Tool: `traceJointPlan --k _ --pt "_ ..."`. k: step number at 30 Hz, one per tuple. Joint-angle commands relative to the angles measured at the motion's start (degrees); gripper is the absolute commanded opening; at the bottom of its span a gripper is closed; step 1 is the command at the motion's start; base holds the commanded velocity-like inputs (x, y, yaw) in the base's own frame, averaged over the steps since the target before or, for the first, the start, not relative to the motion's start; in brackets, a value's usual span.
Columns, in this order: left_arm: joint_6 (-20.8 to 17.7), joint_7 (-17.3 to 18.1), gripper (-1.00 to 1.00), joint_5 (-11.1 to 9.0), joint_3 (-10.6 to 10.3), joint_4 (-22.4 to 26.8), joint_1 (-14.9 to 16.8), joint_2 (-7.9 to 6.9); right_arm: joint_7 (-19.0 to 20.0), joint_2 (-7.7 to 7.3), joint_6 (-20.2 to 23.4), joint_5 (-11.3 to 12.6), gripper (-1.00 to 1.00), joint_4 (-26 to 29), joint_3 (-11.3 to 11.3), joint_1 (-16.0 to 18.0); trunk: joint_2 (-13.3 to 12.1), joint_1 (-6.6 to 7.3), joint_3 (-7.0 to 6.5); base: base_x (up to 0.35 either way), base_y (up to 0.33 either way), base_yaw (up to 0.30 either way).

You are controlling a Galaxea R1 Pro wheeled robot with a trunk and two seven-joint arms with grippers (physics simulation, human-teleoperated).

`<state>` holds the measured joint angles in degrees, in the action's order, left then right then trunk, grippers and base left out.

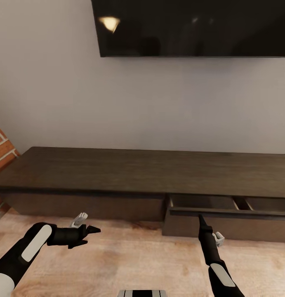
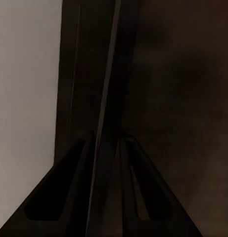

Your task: Place each of the two pumpkins and all three candles from the living room inside a cabinet in the living room (use any cabinet), then make sure every cabinet is closed, and position the cauldron so it is next to a table in the living room.

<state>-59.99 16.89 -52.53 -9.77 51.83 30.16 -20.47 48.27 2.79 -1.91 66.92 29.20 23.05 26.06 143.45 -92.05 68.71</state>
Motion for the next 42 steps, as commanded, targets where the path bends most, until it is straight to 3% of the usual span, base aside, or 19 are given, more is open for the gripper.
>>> traceJointPlan --k 1,42 --pt "0.0 0.0 1.0 0.0 0.0 0.0 0.0 -0.01 0.0 0.02 0.2 0.6 -1.0 -1.8 0.6 0.0 0.0 -0.01 0.01 -0.151 0.0 0.0" --pt "0.0 0.0 1.0 0.0 0.0 0.0 0.0 -0.01 0.0 0.27 0.2 0.6 -1.0 -1.8 0.6 0.0 0.0 -0.01 0.01 -0.151 0.0 0.0"
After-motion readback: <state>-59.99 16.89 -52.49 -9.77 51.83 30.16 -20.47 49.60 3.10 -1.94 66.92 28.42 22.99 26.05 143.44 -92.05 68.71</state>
